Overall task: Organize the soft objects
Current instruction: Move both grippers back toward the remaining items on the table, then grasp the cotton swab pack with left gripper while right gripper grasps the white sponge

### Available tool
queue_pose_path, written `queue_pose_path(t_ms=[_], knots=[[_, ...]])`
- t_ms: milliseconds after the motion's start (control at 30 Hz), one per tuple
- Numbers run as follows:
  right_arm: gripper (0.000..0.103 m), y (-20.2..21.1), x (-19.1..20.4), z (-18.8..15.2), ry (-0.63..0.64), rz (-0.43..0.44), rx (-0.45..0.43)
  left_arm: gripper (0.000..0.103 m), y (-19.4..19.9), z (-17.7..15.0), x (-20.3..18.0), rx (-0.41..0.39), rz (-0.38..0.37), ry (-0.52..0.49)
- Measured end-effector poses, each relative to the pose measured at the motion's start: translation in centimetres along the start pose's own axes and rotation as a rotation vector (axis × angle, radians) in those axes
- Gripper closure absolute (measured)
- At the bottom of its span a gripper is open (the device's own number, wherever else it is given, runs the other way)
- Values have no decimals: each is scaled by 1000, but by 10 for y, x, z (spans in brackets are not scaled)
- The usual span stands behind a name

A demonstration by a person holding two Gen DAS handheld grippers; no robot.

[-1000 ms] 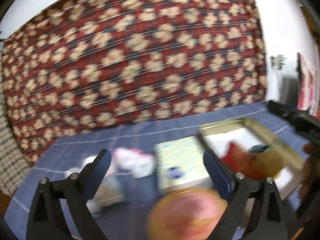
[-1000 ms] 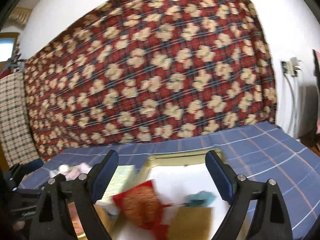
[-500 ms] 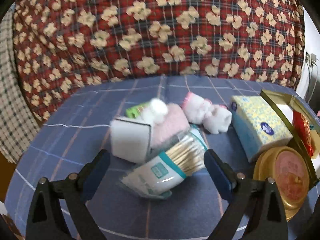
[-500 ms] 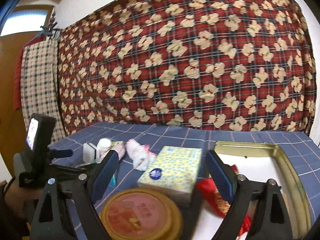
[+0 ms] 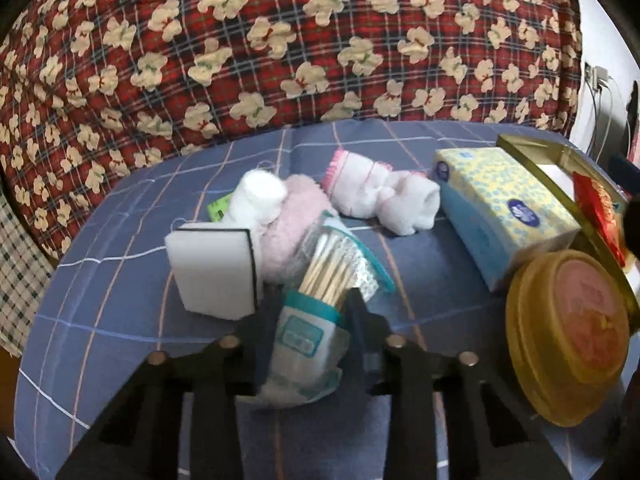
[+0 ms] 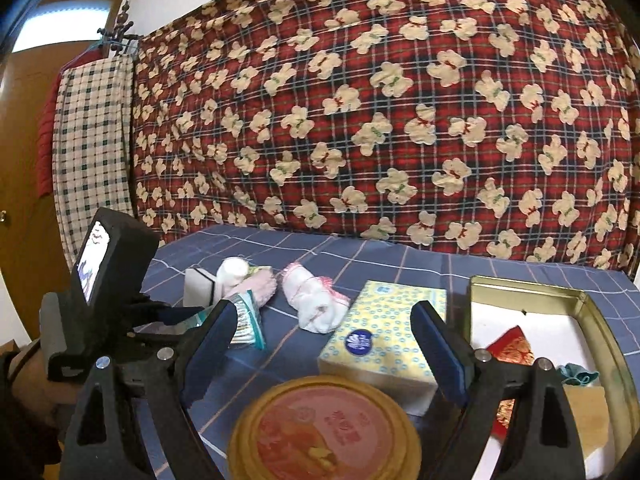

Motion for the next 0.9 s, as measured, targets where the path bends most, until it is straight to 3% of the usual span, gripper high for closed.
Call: queue_pose_path(t_ms=[100, 367, 467, 567, 767, 900], knots=[[13, -3, 8, 4, 21, -3, 0, 85, 11, -4, 8, -38, -51, 49], [13, -21, 27, 14, 13, -12, 17, 85, 61, -10, 55, -186, -66, 184], [13, -36, 46, 22, 24, 12, 36, 85, 72, -9, 79, -237, 23, 228], [13, -54, 73, 29, 74, 26, 53, 85, 61, -14, 106, -216, 100, 292], [14, -103, 116, 31, 126, 49, 147, 85, 42, -23, 133, -193, 163, 356], [29, -124, 138, 26, 201, 58, 161, 85, 35, -26, 143, -185, 184, 381]])
Point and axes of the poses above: each gripper's, at about its wrist camera, not at the fingertips, and y roughly against the way its jaws point, x to its left, z to its top, the point moved 1 cm from there along -y, roughly the way its jaws point, and after that the axes turned 1 degree about z, right-handed, at the moved point
